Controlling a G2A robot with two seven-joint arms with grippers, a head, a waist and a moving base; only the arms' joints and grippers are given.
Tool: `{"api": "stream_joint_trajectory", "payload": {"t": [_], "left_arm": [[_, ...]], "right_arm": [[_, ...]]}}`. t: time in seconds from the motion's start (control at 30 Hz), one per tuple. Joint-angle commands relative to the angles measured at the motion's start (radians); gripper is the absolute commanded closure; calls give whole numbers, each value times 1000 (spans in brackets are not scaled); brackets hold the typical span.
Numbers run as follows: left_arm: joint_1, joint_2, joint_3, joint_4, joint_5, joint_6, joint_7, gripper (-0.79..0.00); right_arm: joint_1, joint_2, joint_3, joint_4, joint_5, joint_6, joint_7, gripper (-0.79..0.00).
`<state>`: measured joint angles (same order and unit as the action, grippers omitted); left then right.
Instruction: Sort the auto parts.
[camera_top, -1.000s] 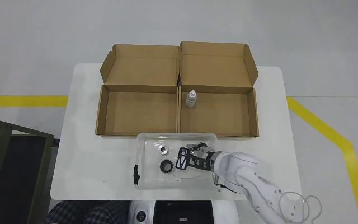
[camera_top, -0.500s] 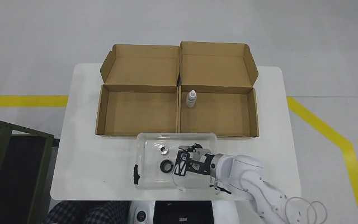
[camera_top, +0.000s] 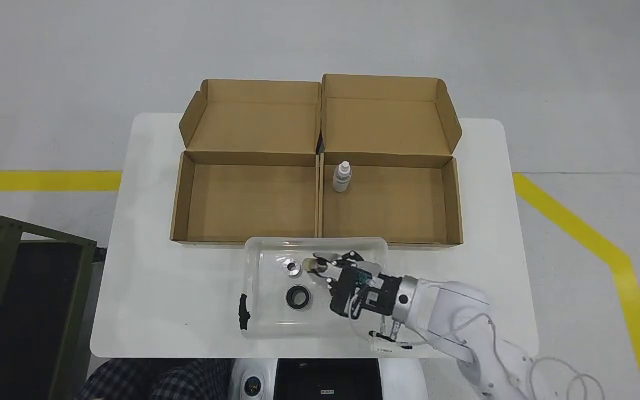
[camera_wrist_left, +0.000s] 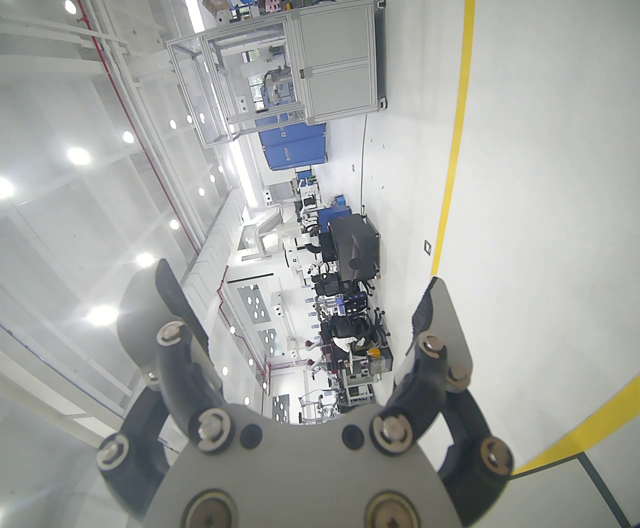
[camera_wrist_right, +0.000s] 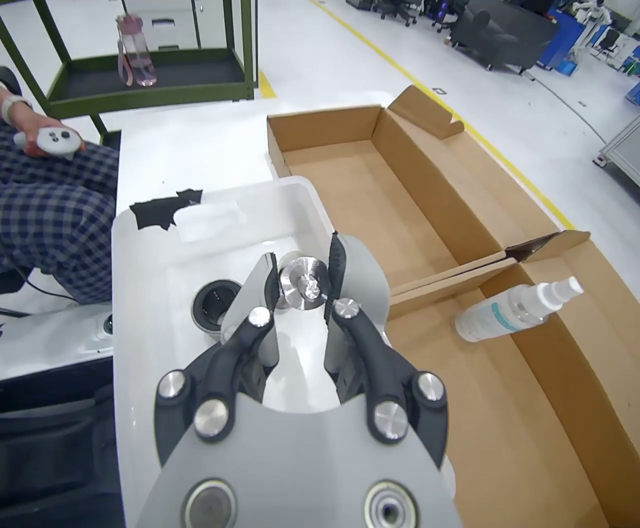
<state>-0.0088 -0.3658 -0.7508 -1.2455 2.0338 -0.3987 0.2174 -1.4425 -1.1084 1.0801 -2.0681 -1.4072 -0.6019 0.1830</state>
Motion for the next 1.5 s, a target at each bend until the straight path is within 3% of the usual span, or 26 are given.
{"api": "stream_joint_trajectory", "payload": {"t": [0.0, 0.7, 1.13, 1.47], "left_arm": [[0, 0, 0, 0, 0, 0, 0, -785], [0, 0, 0, 0, 0, 0, 0, -785], [0, 0, 0, 0, 0, 0, 0, -785], [0, 0, 0, 0, 0, 0, 0, -785]], "right_arm": [[-4, 1, 10, 5, 22, -1, -40, 0], [-40, 0, 106, 35, 257, 1, -339, 0], [-45, 0, 127, 29, 255, 10, -353, 0], [-42, 1, 132, 37, 195, 23, -299, 0]]}}
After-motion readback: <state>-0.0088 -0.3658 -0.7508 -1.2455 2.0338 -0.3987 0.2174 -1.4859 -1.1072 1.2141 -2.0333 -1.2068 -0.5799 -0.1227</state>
